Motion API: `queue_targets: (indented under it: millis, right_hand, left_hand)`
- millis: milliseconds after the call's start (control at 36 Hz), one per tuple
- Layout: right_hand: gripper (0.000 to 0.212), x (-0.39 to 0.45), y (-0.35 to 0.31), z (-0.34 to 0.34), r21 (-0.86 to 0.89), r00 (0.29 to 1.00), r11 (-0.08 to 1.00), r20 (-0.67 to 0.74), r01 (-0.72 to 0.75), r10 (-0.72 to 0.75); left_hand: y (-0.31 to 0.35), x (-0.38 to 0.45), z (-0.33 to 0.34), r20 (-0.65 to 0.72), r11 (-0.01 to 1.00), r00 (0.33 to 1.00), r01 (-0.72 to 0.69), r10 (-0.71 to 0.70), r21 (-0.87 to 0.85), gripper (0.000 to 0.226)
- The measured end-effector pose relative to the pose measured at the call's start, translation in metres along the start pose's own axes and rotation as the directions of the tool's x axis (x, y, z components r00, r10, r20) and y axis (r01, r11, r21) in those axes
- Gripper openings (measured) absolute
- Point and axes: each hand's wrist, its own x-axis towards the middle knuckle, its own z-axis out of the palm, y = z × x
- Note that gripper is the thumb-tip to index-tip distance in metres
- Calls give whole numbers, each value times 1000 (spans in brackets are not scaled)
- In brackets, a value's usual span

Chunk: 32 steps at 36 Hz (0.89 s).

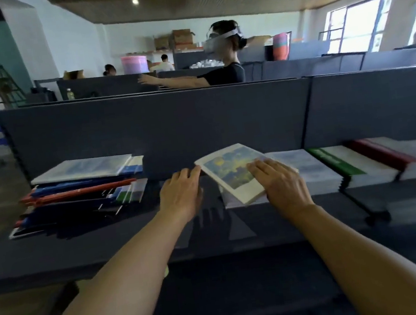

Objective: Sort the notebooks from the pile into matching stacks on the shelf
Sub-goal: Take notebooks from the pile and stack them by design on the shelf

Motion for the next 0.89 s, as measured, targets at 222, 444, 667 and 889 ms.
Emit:
queue_targets:
  millis: [222, 444, 667, 889]
  right_hand:
    - [38, -60, 76, -37, -184, 990, 973, -41, -137, 131]
    - [58, -136, 153, -88, -339, 956, 894, -103, -294, 275]
    - [63, -221, 262, -146, -419, 931, 841, -30, -343, 364]
    - [55, -292, 374, -205, -500, 922, 794, -25, -345, 385]
  left_hand:
    - [97, 31, 27, 105, 968, 964, -238, 246, -80, 47]
    - [213, 46, 48, 130, 908, 901, -398, 414, -134, 43]
    - [356, 52, 49, 92, 869, 867, -476, 489, -135, 40]
    - [494, 55, 48, 11, 846, 857, -506, 515, -170, 38]
